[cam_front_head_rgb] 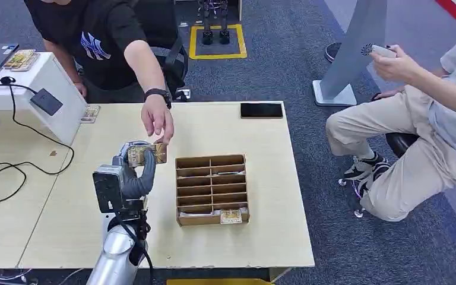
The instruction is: Pass the card to the sensor for recognition and then transmit it.
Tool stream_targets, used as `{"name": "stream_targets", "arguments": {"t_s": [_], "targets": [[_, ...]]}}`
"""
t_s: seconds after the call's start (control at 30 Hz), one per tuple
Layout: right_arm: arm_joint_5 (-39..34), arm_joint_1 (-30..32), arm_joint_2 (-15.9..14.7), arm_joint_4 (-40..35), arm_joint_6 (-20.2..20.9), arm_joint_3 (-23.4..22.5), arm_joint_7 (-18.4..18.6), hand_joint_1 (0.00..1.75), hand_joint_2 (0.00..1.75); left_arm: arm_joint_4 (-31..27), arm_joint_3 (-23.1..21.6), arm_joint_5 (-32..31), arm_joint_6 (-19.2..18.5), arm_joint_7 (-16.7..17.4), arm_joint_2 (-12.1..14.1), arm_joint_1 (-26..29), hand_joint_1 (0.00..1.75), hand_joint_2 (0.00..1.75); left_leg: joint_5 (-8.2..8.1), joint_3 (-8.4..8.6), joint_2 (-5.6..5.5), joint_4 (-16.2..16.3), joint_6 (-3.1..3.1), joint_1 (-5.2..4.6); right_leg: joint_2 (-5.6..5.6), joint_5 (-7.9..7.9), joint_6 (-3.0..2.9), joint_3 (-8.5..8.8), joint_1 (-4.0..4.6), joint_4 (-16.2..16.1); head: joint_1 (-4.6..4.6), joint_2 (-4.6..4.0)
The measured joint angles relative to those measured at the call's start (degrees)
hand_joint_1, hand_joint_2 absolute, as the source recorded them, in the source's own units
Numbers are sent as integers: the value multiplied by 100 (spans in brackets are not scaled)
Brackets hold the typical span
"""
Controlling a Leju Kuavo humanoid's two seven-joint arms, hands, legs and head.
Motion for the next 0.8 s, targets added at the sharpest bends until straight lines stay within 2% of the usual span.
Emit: {"name": "stream_targets", "arguments": {"t_s": [0.07,0.2,0.43,0.47,0.5,0.6,0.8], "targets": [[50,0,0,26,-2,22,0,0,175,0,-47,9,4,0,48,-98,175,175,0,1,0,0,0,0,0,0,0,0,0,0,0,0],[116,-34,0,89,-30,98,48,0,175,273,-84,38,472,400,127,-583,175,175,1,0,0,0,0,0,-1,0,0,-2,0,0,0,0],[177,-170,9,111,-35,258,306,0,175,1192,-82,-1024,1421,1168,164,-1489,175,175,10,1,0,0,-2,0,1,7,0,2,0,0,2,0],[177,-172,11,111,-35,289,334,0,175,1327,-82,-1201,1541,1257,173,-1582,40,175,10,1,0,0,-3,0,1,11,2,2,0,1,2,0],[179,-168,13,111,-37,321,347,0,175,1437,-79,-1326,1621,1311,181,-1666,3,175,11,1,-1,0,-3,0,1,11,2,2,0,1,2,0],[181,-176,15,114,-44,402,406,0,175,1800,-32,-1495,1773,1414,192,-1831,3,175,11,1,-1,0,-3,0,1,10,2,2,0,2,2,-2],[181,-179,17,114,-70,507,439,0,175,2195,28,-1510,1773,1445,212,-1954,3,175,10,-3,-1,0,-3,0,1,7,2,-2,0,2,2,0]]}}
